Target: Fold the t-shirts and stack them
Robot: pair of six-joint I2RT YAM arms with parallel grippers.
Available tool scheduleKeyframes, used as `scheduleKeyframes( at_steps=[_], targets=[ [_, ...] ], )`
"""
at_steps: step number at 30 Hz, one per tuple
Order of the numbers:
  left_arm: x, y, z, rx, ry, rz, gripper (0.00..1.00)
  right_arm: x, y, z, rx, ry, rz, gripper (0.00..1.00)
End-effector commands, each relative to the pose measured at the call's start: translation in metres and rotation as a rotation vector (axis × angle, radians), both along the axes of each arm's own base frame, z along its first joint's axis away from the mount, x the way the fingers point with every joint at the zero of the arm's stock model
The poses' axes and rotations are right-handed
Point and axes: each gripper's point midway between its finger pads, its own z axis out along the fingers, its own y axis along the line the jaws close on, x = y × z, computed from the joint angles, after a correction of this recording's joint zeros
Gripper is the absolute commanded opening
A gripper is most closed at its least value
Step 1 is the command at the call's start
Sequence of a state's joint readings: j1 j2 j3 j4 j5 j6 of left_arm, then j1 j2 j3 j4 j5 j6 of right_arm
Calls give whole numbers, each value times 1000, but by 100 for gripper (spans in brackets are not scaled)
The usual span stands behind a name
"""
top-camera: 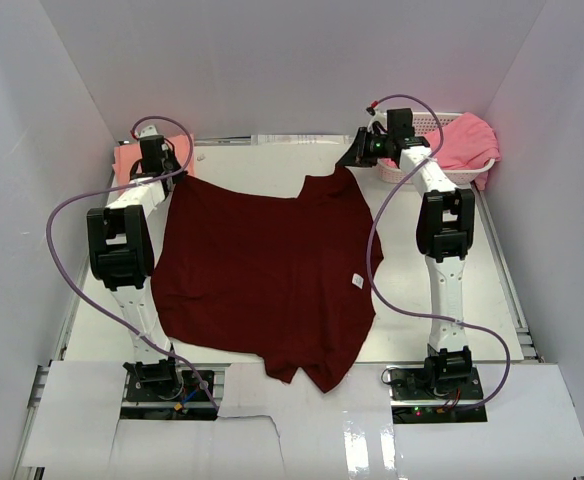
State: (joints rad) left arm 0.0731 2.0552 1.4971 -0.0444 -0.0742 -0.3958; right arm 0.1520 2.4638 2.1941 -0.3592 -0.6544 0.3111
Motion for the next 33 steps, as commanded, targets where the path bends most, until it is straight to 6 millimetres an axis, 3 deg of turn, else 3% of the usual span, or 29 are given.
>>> scheduleKeyframes(
  at_steps=[1,8,20,29,33],
  targets=[
    [11,1,46,11,-103,-17,0,5,-6,41,17,-86,-13,8],
    [-5,-1,8,-6,-29,-14,0,-4,-7,31,4,-66,-6,8],
    [-2,1,45,22,-113,-18,0,-22,-12,67,-27,-129,4,8],
    [-11,6,45,36,-98,8,0,-46,-16,92,-42,-164,22,8],
    [-16,6,47,29,-103,18,0,-58,-16,91,-48,-156,32,8]
  ],
)
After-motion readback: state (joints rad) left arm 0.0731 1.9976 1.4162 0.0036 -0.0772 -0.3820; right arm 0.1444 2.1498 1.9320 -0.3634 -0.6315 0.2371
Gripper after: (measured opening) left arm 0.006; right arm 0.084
